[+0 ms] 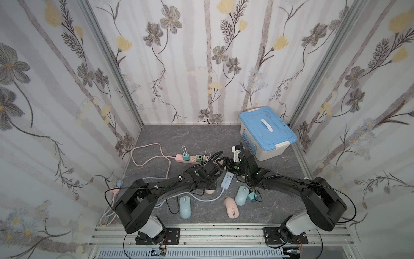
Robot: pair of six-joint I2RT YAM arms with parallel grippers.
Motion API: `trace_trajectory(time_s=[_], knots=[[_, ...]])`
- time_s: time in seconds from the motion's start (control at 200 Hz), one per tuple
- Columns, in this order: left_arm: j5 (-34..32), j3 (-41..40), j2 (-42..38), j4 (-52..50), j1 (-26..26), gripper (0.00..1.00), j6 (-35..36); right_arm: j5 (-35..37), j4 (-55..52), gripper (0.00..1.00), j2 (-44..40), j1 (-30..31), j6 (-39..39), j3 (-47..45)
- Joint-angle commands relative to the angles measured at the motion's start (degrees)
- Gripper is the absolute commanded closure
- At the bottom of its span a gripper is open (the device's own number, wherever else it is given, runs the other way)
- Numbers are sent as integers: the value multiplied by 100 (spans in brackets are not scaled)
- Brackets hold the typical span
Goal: Unplug the wireless mouse
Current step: Place the mouse at the center of the board.
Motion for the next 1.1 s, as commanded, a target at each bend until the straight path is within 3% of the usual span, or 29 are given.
trace_trajectory(time_s=[0.0, 0.125, 0.42, 0.57, 0.694, 0.724, 0.919, 1.094], knots=[[-359, 251, 383, 364, -16, 100, 346, 151, 603, 14, -206, -43, 125, -328], [-538, 498, 816, 251, -8, 100, 405, 246, 624, 14, -423, -79, 137, -523], [-163, 732, 1388, 355, -96, 100, 215, 432, 655, 13, -1094, -341, 251, -971], [-108, 726, 1339, 315, -102, 55, 149, 448, 604, 9, -1201, -376, 225, -988], [-17, 708, 1233, 302, -98, 34, 49, 403, 614, 8, -1188, -389, 215, -998], [10, 705, 1200, 303, -99, 25, 26, 398, 625, 8, -1181, -392, 224, -999], [130, 686, 834, 301, -98, 12, -115, 389, 631, 8, -1231, -415, 216, -1013], [5, 608, 223, 152, -98, 9, -179, 372, 646, 8, -1326, -445, 216, -1096]])
